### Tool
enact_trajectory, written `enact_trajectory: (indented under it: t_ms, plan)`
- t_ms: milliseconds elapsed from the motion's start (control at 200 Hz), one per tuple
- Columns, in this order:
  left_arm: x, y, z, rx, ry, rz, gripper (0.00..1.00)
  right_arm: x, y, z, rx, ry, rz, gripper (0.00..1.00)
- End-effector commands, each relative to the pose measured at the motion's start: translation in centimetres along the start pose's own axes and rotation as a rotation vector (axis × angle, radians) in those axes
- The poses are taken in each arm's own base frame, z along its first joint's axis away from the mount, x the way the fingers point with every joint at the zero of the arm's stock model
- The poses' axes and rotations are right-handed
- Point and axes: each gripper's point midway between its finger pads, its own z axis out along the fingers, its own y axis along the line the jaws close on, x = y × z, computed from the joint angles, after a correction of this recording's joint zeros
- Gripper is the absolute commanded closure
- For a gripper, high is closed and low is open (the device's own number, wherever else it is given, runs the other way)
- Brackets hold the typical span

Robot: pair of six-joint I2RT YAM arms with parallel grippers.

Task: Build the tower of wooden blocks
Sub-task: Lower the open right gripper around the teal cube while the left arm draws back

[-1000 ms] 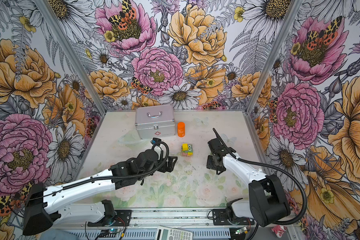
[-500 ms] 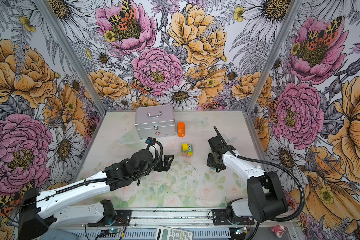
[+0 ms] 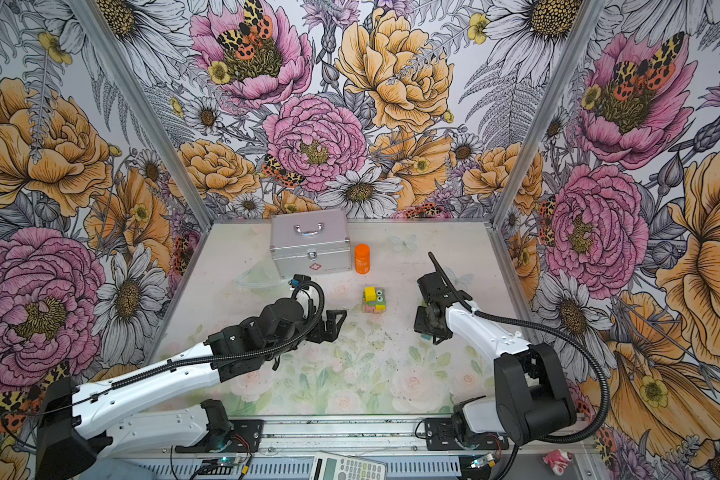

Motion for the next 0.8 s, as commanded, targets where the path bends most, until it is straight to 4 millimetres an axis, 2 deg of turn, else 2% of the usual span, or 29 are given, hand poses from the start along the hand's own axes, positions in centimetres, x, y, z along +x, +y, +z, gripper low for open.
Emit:
enact_trajectory:
  t_ms: [0, 791]
  plan:
    - [-0.5, -0.1, -0.5, 0.025, -0.02, 0.001, 0.01, -0.9, 0.0, -0.3, 0.003, -0.03, 0.016, 0.5]
    - [-0.4, 0.5, -1.5, 0.029, -0.04, -0.018, 0.01, -0.5, -0.4, -1.8, -0.013, -0.06, 0.026, 0.5]
